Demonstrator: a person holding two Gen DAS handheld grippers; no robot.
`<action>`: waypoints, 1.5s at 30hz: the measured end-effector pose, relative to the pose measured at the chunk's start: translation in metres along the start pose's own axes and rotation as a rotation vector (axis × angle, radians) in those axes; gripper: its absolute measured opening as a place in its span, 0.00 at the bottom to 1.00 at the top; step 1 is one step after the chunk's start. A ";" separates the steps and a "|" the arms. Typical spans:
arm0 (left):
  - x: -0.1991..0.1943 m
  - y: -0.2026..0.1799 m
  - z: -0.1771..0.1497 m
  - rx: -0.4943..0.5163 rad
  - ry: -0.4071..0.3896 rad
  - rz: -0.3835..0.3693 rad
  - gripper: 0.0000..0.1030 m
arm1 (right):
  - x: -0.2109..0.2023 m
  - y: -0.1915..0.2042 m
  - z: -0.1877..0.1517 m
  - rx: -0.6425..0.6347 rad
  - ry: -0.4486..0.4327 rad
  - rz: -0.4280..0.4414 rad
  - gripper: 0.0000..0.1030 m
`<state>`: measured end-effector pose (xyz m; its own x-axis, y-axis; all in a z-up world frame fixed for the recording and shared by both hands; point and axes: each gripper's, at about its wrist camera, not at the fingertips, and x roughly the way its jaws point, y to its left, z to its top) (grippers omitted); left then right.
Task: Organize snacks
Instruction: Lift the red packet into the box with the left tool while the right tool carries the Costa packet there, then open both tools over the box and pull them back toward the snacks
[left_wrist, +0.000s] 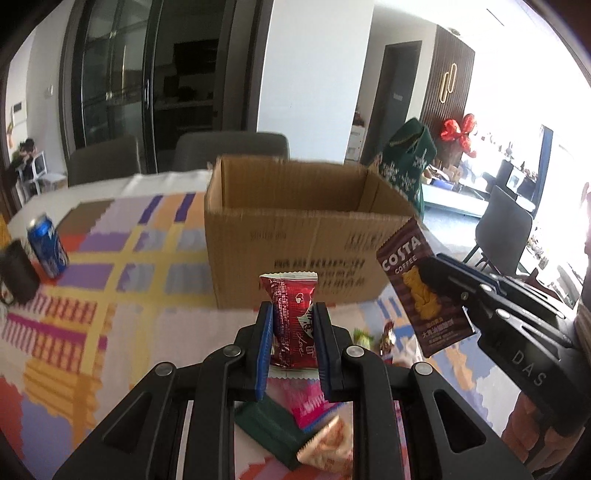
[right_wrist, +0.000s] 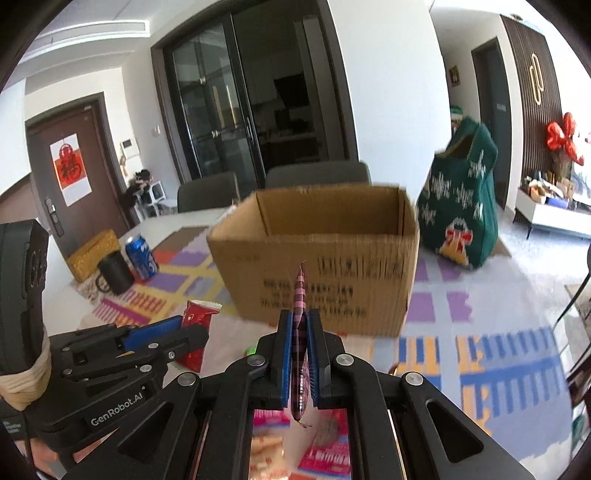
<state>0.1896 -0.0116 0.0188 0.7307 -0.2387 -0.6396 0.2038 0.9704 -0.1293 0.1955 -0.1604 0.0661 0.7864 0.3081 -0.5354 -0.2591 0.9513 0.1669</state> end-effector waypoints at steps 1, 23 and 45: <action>-0.001 0.000 0.007 0.010 -0.010 -0.003 0.21 | -0.001 0.000 0.005 -0.005 -0.011 -0.002 0.08; 0.047 0.012 0.116 0.078 -0.040 0.009 0.21 | 0.041 -0.010 0.103 -0.058 -0.096 -0.026 0.09; 0.042 -0.005 0.109 0.141 -0.060 0.159 0.81 | 0.055 -0.034 0.096 -0.029 -0.038 -0.099 0.53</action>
<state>0.2904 -0.0305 0.0751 0.7973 -0.0888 -0.5970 0.1689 0.9824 0.0794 0.3010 -0.1746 0.1101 0.8297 0.2131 -0.5160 -0.1949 0.9767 0.0900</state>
